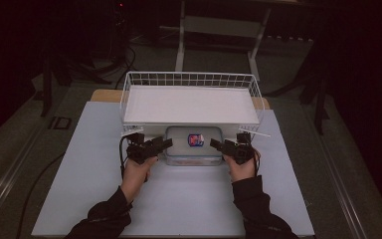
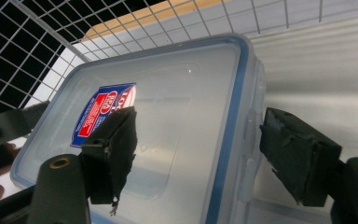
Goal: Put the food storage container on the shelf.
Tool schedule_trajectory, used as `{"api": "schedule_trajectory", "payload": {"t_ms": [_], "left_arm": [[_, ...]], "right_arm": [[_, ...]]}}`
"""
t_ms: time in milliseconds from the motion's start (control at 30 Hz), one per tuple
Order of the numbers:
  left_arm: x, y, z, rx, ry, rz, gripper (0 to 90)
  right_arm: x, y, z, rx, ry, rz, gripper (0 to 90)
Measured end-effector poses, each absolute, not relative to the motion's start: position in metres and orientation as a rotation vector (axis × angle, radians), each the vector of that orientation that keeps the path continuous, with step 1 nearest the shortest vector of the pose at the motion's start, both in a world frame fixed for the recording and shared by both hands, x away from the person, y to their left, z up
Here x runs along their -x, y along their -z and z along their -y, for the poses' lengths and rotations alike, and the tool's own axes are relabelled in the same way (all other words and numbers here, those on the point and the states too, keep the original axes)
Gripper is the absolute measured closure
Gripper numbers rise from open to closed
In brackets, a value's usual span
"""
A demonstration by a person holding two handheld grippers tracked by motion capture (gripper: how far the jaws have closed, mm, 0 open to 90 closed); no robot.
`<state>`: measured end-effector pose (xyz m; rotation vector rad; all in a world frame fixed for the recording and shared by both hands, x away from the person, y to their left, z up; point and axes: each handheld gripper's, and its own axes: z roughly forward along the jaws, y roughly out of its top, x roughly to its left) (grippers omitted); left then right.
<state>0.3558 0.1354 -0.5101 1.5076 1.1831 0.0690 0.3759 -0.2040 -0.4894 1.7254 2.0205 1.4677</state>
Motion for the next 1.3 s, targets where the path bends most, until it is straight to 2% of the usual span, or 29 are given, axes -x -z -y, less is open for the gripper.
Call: {"api": "schedule_trajectory", "payload": {"t_ms": [500, 700, 733, 900, 1033, 1167, 1200, 1300], "left_arm": [[-0.331, 0.496, -0.150, -1.546, -0.013, -1.120, 36.5], [-0.314, 0.494, -0.154, -1.558, 0.026, -1.035, 27.1], [-0.312, 0.494, -0.154, -1.563, 0.033, -1.027, 22.2], [-0.303, 0.493, -0.153, -1.603, 0.045, -0.994, 0.0], [-0.298, 0.495, -0.153, -1.612, 0.057, -0.987, 0.0], [-0.293, 0.499, -0.156, -1.615, 0.037, -0.990, 0.0], [-0.293, 0.500, -0.156, -1.620, 0.031, -0.992, 0.0], [-0.292, 0.502, -0.156, -1.633, 0.019, -0.989, 0.0]], "right_arm": [[-0.339, 0.469, 0.214, -1.590, -1.464, -2.066, 31.3], [-0.317, 0.463, 0.205, -1.527, -1.489, -2.098, 37.7], [-0.314, 0.463, 0.202, -1.517, -1.491, -2.112, 38.5], [-0.305, 0.470, 0.188, -1.488, -1.472, -2.187, 47.1], [-0.303, 0.477, 0.175, -1.451, -1.395, -2.263, 63.1], [-0.306, 0.483, 0.166, -1.450, -1.365, -2.304, 87.1], [-0.308, 0.484, 0.164, -1.453, -1.361, -2.319, 89.6], [-0.312, 0.489, 0.159, -1.434, -1.320, -2.324, 89.9]]}}
